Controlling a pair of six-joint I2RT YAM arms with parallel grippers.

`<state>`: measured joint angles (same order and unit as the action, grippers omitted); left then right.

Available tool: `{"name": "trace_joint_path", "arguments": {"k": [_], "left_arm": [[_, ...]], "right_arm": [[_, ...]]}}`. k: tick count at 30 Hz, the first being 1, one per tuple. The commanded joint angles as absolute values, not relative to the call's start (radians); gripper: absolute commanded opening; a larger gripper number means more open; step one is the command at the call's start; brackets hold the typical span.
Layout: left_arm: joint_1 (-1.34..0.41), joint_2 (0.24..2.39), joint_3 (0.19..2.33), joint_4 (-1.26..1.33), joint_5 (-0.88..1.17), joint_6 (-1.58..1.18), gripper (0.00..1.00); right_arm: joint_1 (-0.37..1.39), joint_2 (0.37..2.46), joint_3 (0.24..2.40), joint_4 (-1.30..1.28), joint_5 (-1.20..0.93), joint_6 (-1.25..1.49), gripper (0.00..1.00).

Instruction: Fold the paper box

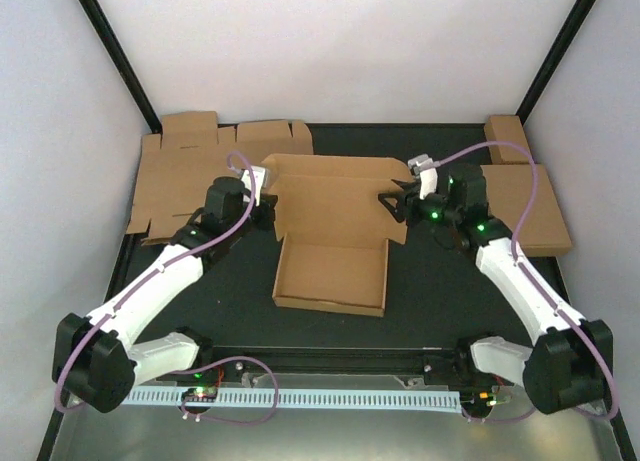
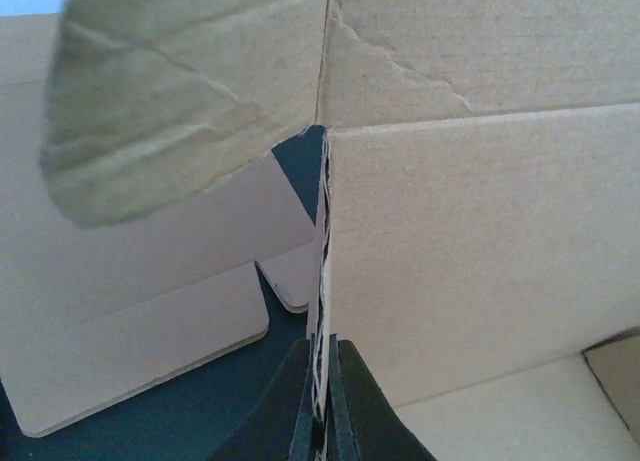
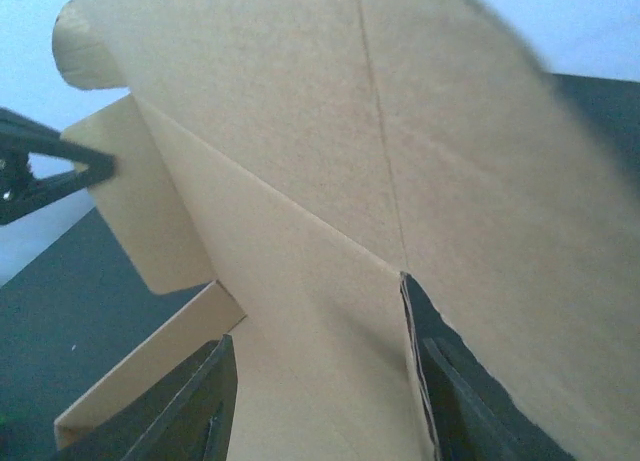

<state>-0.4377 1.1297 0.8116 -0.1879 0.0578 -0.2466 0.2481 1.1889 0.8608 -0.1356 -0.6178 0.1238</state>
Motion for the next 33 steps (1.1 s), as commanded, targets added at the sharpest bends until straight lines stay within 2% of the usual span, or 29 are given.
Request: {"name": "trace_joint_path", "arguments": {"k": [1, 9, 22, 27, 29, 33], "left_arm": [[-0.437, 1.090, 0.820, -0.205, 0.115, -0.246, 0.02], [-0.437, 1.030, 0.738, -0.162, 0.193, -0.264, 0.02], [-0.439, 0.943, 0.638, -0.156, 0.195, -0.280, 0.02], [-0.439, 0.928, 0.624, -0.153, 0.193, -0.293, 0.01], [-0.440, 0.925, 0.622, -0.152, 0.190, -0.290, 0.02], [-0.445, 0.928, 0.628, -0.156, 0.176, -0.274, 0.02]], "right_arm": [[0.297, 1.119, 0.788, -0.114, -0.555, 0.179, 0.51], [0.371, 1.015, 0.710, -0.095, -0.425, 0.244, 0.47], [0.377, 0.930, 0.661, -0.164, -0.257, 0.291, 0.36], [0.378, 0.901, 0.657, -0.221, -0.246, 0.283, 0.53], [0.377, 0.879, 0.654, -0.241, -0.234, 0.277, 0.54], [0.378, 0.855, 0.661, -0.268, -0.226, 0.256, 0.34]]}}
